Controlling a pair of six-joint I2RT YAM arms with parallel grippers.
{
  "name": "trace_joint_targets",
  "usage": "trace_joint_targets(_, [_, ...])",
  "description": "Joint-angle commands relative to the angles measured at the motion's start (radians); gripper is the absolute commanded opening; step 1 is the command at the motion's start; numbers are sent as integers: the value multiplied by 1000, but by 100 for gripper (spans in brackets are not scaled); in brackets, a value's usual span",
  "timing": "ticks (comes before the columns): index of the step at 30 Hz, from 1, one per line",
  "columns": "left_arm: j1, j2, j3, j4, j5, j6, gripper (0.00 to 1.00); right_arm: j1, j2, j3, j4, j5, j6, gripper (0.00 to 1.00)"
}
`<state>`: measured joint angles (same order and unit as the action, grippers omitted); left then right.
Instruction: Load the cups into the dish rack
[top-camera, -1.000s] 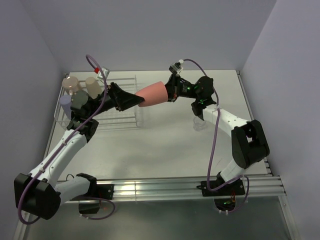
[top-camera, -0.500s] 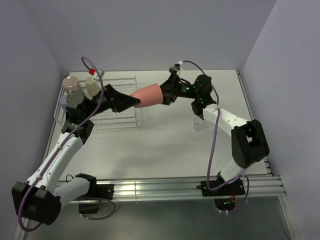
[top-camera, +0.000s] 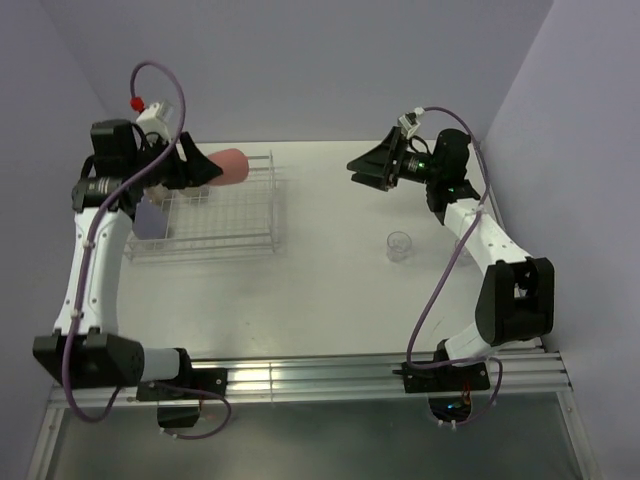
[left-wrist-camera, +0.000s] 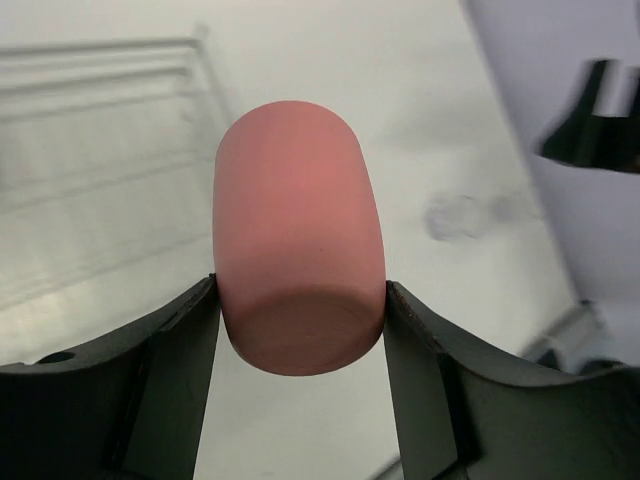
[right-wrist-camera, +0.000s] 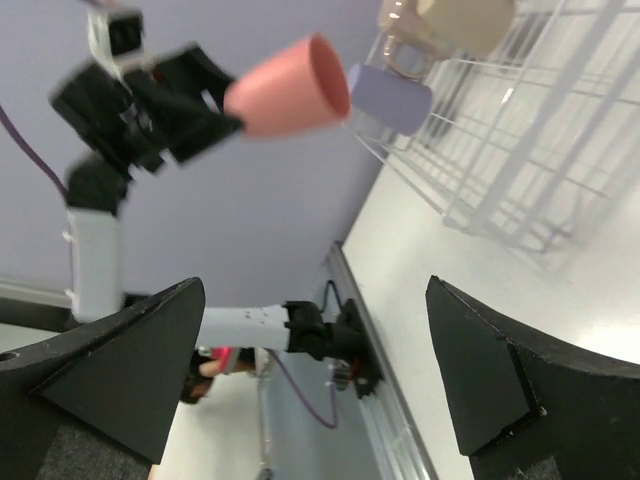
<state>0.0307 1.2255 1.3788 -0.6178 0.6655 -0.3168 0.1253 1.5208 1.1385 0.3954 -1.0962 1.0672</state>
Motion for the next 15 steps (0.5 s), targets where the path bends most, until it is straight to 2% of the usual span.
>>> trace_joint_targets(1, [3,177,210,-283,-257,265,0,-12,-39,69,-200,-10,-213,100])
trace_joint_targets(3, [-2,253,330,-316,-350,281,0,-12,-31,78,-214,-11,-222,100])
trace_joint_targets(6, [0,425,512,-417,-420,306,0,-12,-28,84,-227,-1,-228,100])
trace_joint_targets(10, [-2,544,577,-401,-443,355,0,-13,-28,84,-230,6,-236,100])
trace_joint_targets(15, [-23,617,594,-344,-480,375,0,-13,-21,101,-276,13,-276,100])
